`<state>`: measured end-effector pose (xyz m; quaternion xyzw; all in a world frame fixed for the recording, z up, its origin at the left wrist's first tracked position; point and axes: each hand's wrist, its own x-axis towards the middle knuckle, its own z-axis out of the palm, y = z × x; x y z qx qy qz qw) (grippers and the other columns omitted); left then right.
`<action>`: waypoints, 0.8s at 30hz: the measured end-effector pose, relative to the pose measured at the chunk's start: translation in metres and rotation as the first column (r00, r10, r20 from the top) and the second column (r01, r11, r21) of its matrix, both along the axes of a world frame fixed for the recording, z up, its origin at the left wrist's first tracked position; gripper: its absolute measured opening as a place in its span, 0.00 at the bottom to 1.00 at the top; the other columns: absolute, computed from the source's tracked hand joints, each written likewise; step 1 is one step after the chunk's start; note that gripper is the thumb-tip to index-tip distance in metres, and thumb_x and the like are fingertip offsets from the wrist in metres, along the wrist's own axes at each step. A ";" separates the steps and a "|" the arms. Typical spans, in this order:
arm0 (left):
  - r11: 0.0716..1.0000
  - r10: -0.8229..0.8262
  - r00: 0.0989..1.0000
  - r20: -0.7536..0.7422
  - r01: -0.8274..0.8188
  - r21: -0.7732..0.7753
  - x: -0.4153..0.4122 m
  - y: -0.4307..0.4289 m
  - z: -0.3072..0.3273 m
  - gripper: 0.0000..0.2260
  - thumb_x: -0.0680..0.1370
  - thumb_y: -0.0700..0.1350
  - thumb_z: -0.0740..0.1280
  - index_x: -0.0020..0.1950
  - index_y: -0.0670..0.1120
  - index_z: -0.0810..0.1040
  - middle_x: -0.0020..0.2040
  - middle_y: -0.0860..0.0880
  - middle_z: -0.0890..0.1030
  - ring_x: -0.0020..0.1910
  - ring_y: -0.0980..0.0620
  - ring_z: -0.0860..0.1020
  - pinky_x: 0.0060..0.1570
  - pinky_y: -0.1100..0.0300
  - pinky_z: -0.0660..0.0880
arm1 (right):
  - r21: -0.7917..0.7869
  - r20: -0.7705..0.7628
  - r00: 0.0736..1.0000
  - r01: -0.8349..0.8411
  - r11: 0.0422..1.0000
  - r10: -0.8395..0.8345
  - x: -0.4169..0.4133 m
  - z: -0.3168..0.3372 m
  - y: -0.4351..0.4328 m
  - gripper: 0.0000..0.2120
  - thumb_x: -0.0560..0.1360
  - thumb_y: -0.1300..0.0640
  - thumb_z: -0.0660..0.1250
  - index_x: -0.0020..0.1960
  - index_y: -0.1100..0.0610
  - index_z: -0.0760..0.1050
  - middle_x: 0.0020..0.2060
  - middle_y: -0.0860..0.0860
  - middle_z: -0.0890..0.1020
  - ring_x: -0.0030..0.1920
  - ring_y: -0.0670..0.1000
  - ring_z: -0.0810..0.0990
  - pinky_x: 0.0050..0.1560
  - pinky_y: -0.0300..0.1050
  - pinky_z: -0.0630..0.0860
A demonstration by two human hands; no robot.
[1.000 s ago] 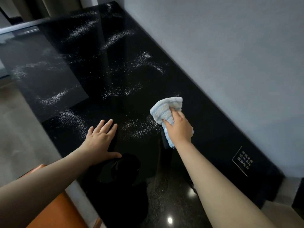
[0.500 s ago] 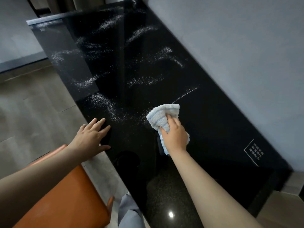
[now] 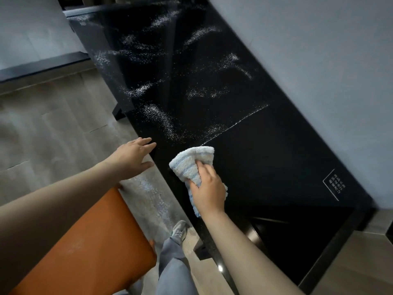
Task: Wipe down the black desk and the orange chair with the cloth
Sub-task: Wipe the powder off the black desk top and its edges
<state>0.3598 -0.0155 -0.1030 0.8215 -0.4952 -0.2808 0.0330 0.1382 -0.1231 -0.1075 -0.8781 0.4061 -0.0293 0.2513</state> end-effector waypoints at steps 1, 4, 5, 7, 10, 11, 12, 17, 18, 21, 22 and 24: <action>1.000 0.006 1.000 0.003 -0.006 -0.007 0.001 0.008 0.002 0.30 0.79 0.56 0.63 0.78 0.50 0.57 0.78 0.49 0.57 0.76 0.47 0.56 0.72 0.50 0.61 | 0.005 -0.004 1.000 -0.002 1.000 0.002 0.000 0.001 0.007 0.27 0.76 0.51 0.67 0.74 0.51 0.66 0.66 0.47 0.73 0.62 0.50 0.74 0.61 0.47 0.72; 1.000 -0.005 1.000 0.022 0.005 0.005 0.003 0.034 0.007 0.29 0.79 0.55 0.63 0.77 0.49 0.59 0.77 0.49 0.59 0.75 0.47 0.58 0.71 0.52 0.62 | 0.020 -0.017 1.000 -0.008 1.000 0.008 0.002 0.004 0.027 0.27 0.77 0.50 0.66 0.75 0.50 0.65 0.67 0.46 0.72 0.63 0.49 0.73 0.62 0.46 0.72; 1.000 0.000 1.000 0.024 -0.001 0.017 0.003 0.042 0.009 0.29 0.79 0.55 0.63 0.77 0.49 0.59 0.77 0.49 0.60 0.75 0.47 0.59 0.71 0.52 0.62 | 0.026 -0.024 1.000 -0.014 1.000 0.014 0.002 0.005 0.034 0.28 0.77 0.50 0.66 0.75 0.50 0.64 0.68 0.46 0.72 0.64 0.49 0.73 0.62 0.46 0.72; 0.999 0.022 1.000 0.021 -0.023 0.042 0.005 0.059 0.011 0.29 0.79 0.55 0.63 0.77 0.49 0.60 0.76 0.49 0.61 0.74 0.47 0.61 0.70 0.53 0.63 | 0.042 -0.032 0.999 -0.032 0.999 0.033 0.003 0.006 0.048 0.28 0.77 0.50 0.66 0.75 0.49 0.64 0.68 0.45 0.72 0.65 0.48 0.72 0.63 0.46 0.72; 0.997 0.047 0.999 0.026 -0.048 0.063 0.006 0.082 0.015 0.27 0.79 0.55 0.63 0.76 0.48 0.62 0.75 0.49 0.63 0.72 0.49 0.65 0.67 0.57 0.65 | 0.093 -0.016 0.997 -0.068 0.993 0.070 0.006 0.008 0.066 0.26 0.77 0.50 0.66 0.74 0.49 0.66 0.66 0.45 0.74 0.61 0.48 0.75 0.60 0.45 0.74; 0.997 0.045 0.999 0.028 -0.047 0.068 0.006 0.088 0.016 0.27 0.79 0.55 0.63 0.76 0.48 0.62 0.75 0.49 0.64 0.71 0.49 0.66 0.67 0.57 0.65 | 0.116 -0.008 0.996 -0.086 0.989 0.088 0.006 0.009 0.072 0.25 0.77 0.50 0.66 0.73 0.49 0.67 0.64 0.45 0.74 0.60 0.48 0.76 0.57 0.46 0.76; 0.996 0.042 0.999 0.031 -0.044 0.073 0.006 0.095 0.017 0.27 0.79 0.55 0.63 0.76 0.48 0.63 0.75 0.49 0.64 0.72 0.49 0.65 0.67 0.57 0.65 | 0.141 -0.003 0.994 -0.105 0.984 0.107 0.006 0.010 0.078 0.23 0.77 0.50 0.66 0.72 0.48 0.69 0.63 0.45 0.75 0.58 0.47 0.76 0.55 0.46 0.77; 0.997 0.046 0.998 0.049 -0.049 0.060 0.005 0.122 0.025 0.26 0.79 0.54 0.63 0.75 0.47 0.64 0.74 0.49 0.65 0.72 0.49 0.66 0.67 0.56 0.66 | 0.211 0.038 0.996 -0.082 0.974 0.076 0.003 0.010 0.104 0.16 0.78 0.49 0.63 0.66 0.45 0.73 0.57 0.43 0.78 0.53 0.44 0.78 0.50 0.40 0.77; 0.997 0.050 0.998 0.049 -0.052 0.056 0.004 0.126 0.026 0.26 0.79 0.54 0.63 0.75 0.47 0.64 0.74 0.49 0.65 0.71 0.49 0.66 0.67 0.56 0.66 | 0.213 0.051 0.997 -0.062 0.975 0.052 0.002 0.012 0.107 0.16 0.78 0.49 0.63 0.65 0.44 0.73 0.56 0.42 0.78 0.52 0.43 0.77 0.49 0.39 0.76; 0.997 0.049 0.998 0.043 -0.051 0.053 0.002 0.134 0.030 0.26 0.79 0.54 0.63 0.75 0.47 0.64 0.74 0.49 0.65 0.72 0.49 0.66 0.67 0.57 0.66 | 0.186 0.093 0.996 -0.011 0.982 -0.006 0.003 0.020 0.103 0.15 0.77 0.49 0.65 0.64 0.45 0.74 0.53 0.42 0.78 0.49 0.42 0.77 0.47 0.38 0.75; 0.998 0.044 0.998 0.041 -0.046 0.051 0.001 0.134 0.031 0.26 0.79 0.54 0.63 0.75 0.47 0.63 0.74 0.49 0.65 0.72 0.49 0.65 0.68 0.57 0.66 | 0.176 0.107 0.994 0.006 0.984 -0.025 0.003 0.024 0.099 0.14 0.77 0.49 0.66 0.63 0.46 0.75 0.52 0.42 0.78 0.48 0.42 0.77 0.46 0.38 0.74; 0.999 0.030 0.999 0.040 -0.032 0.043 -0.001 0.132 0.034 0.26 0.79 0.54 0.63 0.76 0.47 0.62 0.75 0.49 0.64 0.72 0.50 0.65 0.68 0.57 0.65 | 0.149 0.137 0.989 0.039 0.988 -0.060 0.002 0.034 0.086 0.12 0.76 0.51 0.67 0.59 0.49 0.77 0.49 0.43 0.78 0.47 0.44 0.78 0.43 0.36 0.73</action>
